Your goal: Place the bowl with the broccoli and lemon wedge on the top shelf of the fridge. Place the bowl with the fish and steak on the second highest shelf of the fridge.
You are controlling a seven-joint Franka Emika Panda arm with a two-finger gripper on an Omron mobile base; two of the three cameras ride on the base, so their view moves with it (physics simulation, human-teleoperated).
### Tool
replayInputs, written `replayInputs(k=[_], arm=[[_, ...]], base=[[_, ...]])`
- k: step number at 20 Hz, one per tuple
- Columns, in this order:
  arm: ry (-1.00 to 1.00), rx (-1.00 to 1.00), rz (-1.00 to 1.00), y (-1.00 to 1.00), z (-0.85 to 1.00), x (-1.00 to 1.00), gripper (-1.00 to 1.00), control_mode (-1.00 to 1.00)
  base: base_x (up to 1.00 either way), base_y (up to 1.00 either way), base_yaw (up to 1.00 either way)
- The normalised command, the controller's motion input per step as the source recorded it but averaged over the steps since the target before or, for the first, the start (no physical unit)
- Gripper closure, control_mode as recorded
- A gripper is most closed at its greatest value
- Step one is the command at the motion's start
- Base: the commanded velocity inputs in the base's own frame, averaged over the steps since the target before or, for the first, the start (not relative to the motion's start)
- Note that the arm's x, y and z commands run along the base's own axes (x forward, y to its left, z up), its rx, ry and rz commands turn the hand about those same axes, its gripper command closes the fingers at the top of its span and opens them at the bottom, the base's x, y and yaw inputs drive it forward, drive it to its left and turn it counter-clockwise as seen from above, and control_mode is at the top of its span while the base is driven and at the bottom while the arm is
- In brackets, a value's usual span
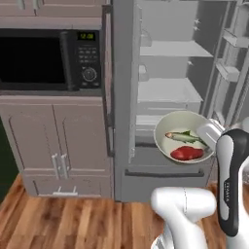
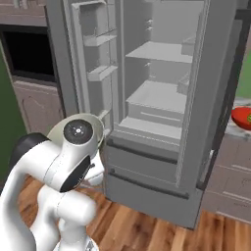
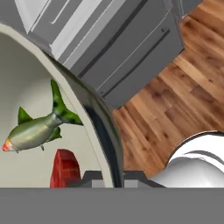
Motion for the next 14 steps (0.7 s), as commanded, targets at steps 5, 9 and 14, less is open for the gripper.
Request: replayInputs(k=[5,9,14], arm=[[0.0,0.0,0.0,0.0,0.0,0.0,1.0,1.0],[0.0,0.0,0.0,0.0,0.0,0.0,1.0,1.0],[0.0,0.0,0.0,0.0,0.0,0.0,1.0,1.0]], base=[[0.98,0.11,-0.43],[0.61,-0.18,-0.42],[0.95,0.18,-0.19]])
